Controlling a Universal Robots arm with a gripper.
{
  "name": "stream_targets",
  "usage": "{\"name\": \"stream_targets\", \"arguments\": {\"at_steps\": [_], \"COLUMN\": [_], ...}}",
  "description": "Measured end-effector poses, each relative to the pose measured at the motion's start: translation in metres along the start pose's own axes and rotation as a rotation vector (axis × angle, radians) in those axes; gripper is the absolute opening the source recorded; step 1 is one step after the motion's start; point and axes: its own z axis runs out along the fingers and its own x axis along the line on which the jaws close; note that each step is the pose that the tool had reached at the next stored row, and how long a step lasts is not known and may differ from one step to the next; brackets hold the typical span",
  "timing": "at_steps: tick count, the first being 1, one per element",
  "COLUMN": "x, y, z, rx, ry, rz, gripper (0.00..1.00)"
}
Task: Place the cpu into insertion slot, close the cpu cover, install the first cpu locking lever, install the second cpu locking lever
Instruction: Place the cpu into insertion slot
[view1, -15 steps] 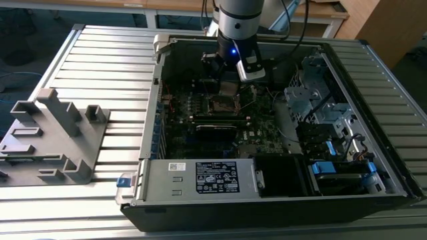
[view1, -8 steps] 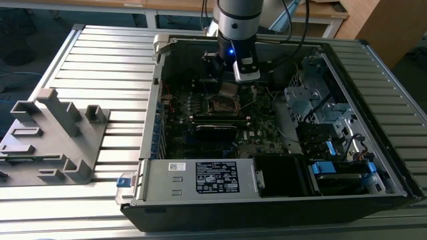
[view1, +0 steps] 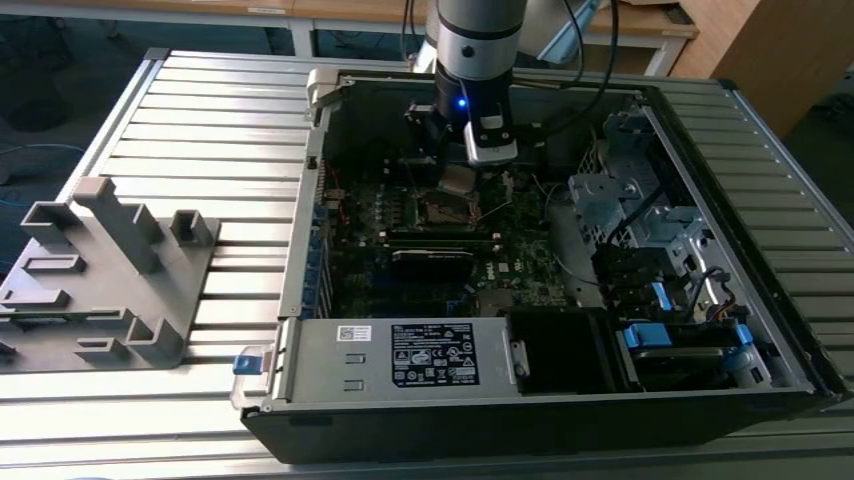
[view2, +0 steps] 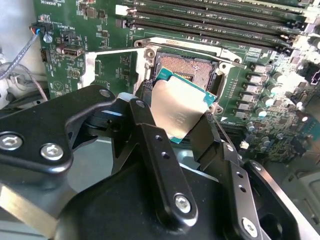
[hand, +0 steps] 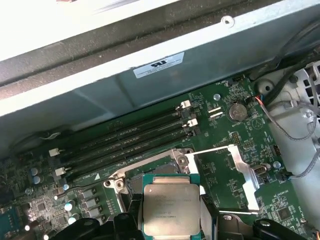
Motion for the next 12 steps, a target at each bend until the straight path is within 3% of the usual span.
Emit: {"name": "stream_targets", "arguments": {"at_steps": [12], "x": [0.0001], "y": [-0.0002], "z": [0.0024], "rx": [0.0050], "ry": [-0.0193], "rz": [0.217], "gripper": [0.54]}}
